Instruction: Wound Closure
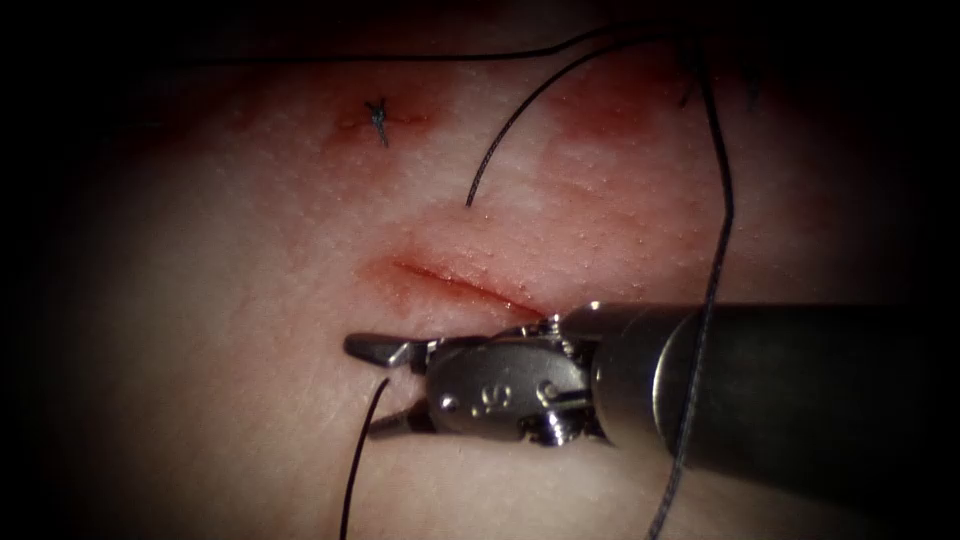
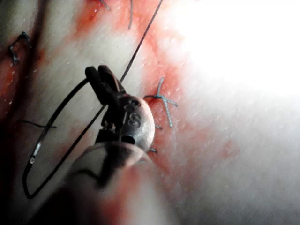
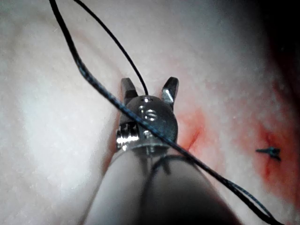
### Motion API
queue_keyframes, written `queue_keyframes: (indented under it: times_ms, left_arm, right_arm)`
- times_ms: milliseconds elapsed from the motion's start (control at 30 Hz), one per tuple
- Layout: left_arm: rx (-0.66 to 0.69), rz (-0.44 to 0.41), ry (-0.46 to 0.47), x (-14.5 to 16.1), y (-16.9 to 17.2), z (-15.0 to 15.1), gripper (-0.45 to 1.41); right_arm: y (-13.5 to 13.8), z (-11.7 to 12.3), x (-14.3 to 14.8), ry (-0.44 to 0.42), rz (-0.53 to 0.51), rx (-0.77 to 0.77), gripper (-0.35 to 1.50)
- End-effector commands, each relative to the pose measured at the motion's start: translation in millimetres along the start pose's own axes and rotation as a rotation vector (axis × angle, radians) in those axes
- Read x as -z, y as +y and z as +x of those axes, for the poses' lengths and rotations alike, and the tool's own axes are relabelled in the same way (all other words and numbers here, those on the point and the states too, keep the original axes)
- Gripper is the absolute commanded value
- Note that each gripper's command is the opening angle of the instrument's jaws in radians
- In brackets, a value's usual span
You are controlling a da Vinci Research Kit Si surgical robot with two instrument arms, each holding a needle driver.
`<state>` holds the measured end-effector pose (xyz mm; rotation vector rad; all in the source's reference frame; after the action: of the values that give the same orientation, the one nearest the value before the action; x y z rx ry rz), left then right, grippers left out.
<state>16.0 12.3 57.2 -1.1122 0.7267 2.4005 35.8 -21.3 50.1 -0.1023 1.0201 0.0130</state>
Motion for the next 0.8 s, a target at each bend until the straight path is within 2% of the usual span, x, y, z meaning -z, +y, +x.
queue_keyframes:
  times_ms: [33, 67, 200, 233, 300, 400, 467, 667, 800]
  left_arm:
    - [0.001, 0.0, 0.002, -0.7, 0.5, -0.3, -0.45]
    - [0.001, -0.002, 0.005, -0.7, 0.6, -0.2, -0.45]
    - [0.015, -0.015, 0.025, -1.1, 1.2, 0.4, -0.45]
    - [0.015, -0.015, 0.025, -1.1, 1.2, 0.4, -0.45]
    - [0.014, -0.024, 0.032, -1.5, 1.8, 1.1, -0.45]
    - [0.015, -0.029, 0.037, -1.7, 2.2, 1.6, -0.45]
    - [0.016, -0.043, 0.055, -2.2, 3.0, 2.4, -0.45]
    - [0.041, -0.076, 0.1, -3.0, 4.8, 4.8, -0.45]
    - [0.057, -0.123, 0.163, -3.8, 6.9, 8.5, -0.45]
  right_arm:
    - [-0.9, 0.1, 0.0, -0.007, -0.002, -0.013, -0.3]
    - [-0.9, 0.2, 0.5, -0.013, -0.003, -0.019, -0.35]
    - [-2.5, 1.6, 4.0, 0.004, 0.028, -0.056, -0.35]
    - [-2.5, 1.6, 4.0, 0.004, 0.028, -0.056, -0.35]
    - [-4.4, 3.1, 5.9, 0.016, 0.043, -0.049, -0.35]
    - [-5.5, 4.1, 6.8, 0.023, 0.052, -0.044, -0.35]
    - [-7.3, 5.9, 7.9, 0.036, 0.066, -0.034, -0.35]
    - [-9.6, 8.5, 8.6, 0.043, 0.091, -0.024, -0.35]
    - [-10.3, 8.9, 8.1, 0.042, 0.098, -0.017, -0.35]
